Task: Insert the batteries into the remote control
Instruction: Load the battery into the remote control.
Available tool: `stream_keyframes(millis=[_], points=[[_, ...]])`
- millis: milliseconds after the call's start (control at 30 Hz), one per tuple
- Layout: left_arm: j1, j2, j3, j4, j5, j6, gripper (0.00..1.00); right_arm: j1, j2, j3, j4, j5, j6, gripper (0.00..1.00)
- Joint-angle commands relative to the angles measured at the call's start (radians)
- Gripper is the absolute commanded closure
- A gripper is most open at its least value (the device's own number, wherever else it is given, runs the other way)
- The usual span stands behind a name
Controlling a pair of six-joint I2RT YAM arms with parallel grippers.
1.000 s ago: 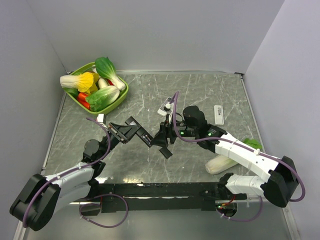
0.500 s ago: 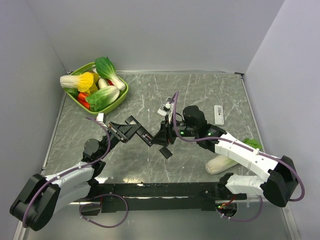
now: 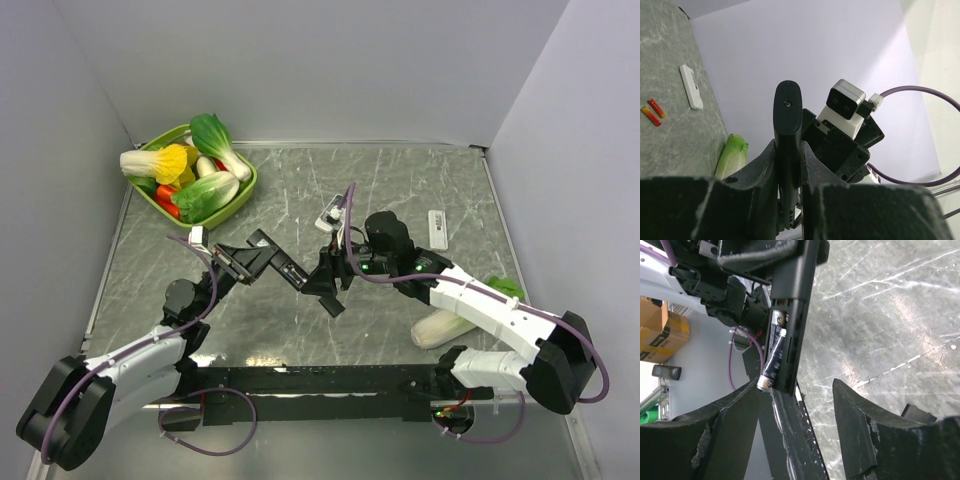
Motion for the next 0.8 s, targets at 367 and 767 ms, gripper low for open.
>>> stream_keyframes(millis=[367,767], points=[[-0.003,-0.031,0.001,-0.041,-0.046,-0.040,0.98,-0.007,-0.062,0.059,0.007,-0.024,-0.004,0.27],[-0.003,0.029,-0.034,0.074,-0.041,-0.100,0.98,-0.039,-0.068,0.015,0.036,-0.001,0.018,0.30]])
